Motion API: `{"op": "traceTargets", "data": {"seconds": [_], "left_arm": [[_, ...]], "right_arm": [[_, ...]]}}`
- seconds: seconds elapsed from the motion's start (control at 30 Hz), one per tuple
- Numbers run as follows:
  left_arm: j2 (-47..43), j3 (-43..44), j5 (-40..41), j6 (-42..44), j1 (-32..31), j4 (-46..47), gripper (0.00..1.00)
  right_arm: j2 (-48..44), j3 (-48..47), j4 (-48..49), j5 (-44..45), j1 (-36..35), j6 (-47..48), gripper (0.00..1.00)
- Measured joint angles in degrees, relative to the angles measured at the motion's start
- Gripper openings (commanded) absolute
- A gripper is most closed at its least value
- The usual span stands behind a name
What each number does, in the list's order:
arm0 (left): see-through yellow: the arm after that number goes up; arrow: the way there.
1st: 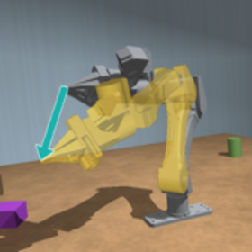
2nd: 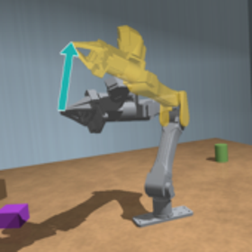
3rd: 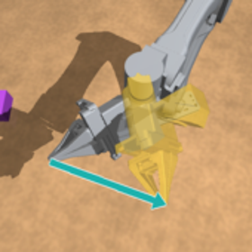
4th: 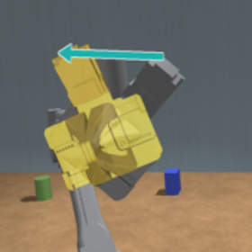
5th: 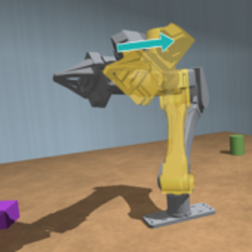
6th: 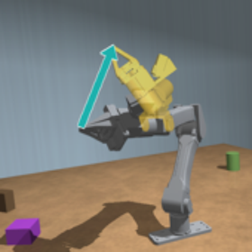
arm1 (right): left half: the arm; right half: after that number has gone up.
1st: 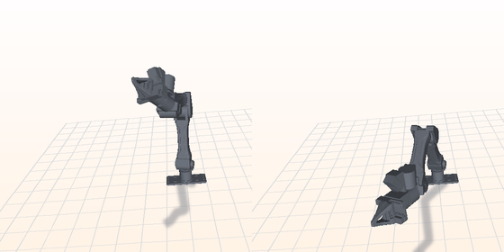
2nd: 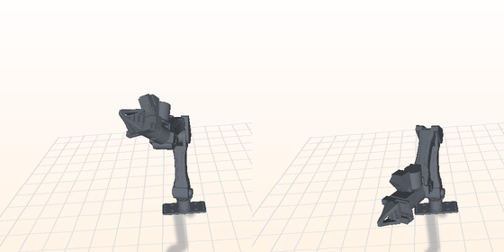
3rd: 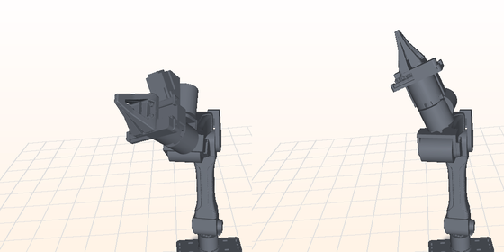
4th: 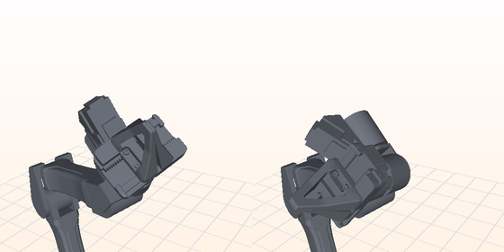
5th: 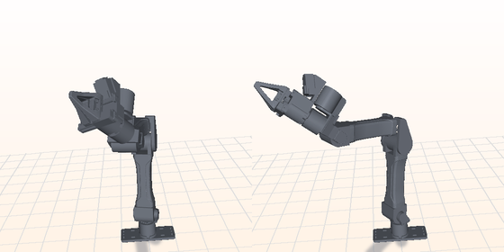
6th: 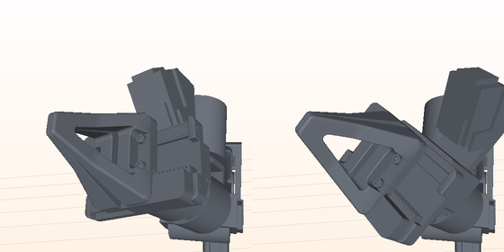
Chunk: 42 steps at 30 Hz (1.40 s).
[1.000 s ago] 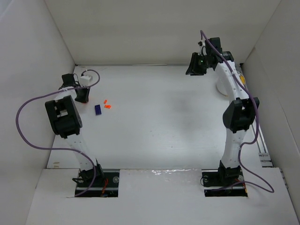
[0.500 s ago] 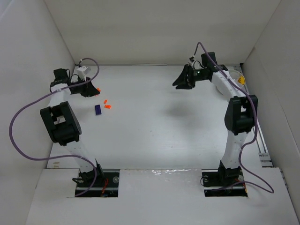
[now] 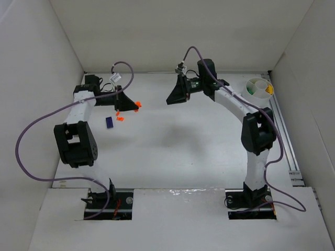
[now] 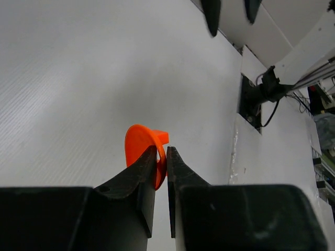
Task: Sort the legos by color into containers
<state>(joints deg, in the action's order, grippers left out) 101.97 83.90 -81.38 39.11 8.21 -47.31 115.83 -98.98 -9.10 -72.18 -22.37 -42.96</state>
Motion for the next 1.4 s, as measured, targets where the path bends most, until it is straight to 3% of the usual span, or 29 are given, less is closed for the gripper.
{"op": "traceTargets", "data": {"seconds": [0.17, 0.4, 0.7, 0.97, 1.13, 1.4], "left_arm": [[-8.37, -3.8, -1.42, -2.51, -7.1, 2.64, 0.01], [-15.19, -8.92, -2.19, -8.44, -10.91, 8.39, 0.01], [-15.39, -9.97, -2.23, -14.51, -14.64, 12.85, 0.01], [-15.45, -11.37, -2.27, -16.79, -17.64, 15.85, 0.01], [-15.45, -12.83, -2.27, -18.08, -19.21, 16.63, 0.01], [-15.52, -13.07, -2.27, -18.95, -20.61, 17.55, 0.0]], "right_arm": [[-0.02, 0.61, 1.03, -1.38, -2.32, 7.21, 0.41], [-0.13, 2.21, 0.52, -2.29, -0.39, 17.29, 0.44], [-3.23, -3.28, -31.61, 1.86, -4.55, 59.06, 0.46], [-5.53, -3.69, -43.74, 2.71, -6.21, 78.75, 0.55], [-5.53, -4.13, -45.97, 2.84, -7.08, 83.3, 0.67], [-5.53, -4.87, -45.51, 3.85, -10.03, 84.54, 0.67]]}}
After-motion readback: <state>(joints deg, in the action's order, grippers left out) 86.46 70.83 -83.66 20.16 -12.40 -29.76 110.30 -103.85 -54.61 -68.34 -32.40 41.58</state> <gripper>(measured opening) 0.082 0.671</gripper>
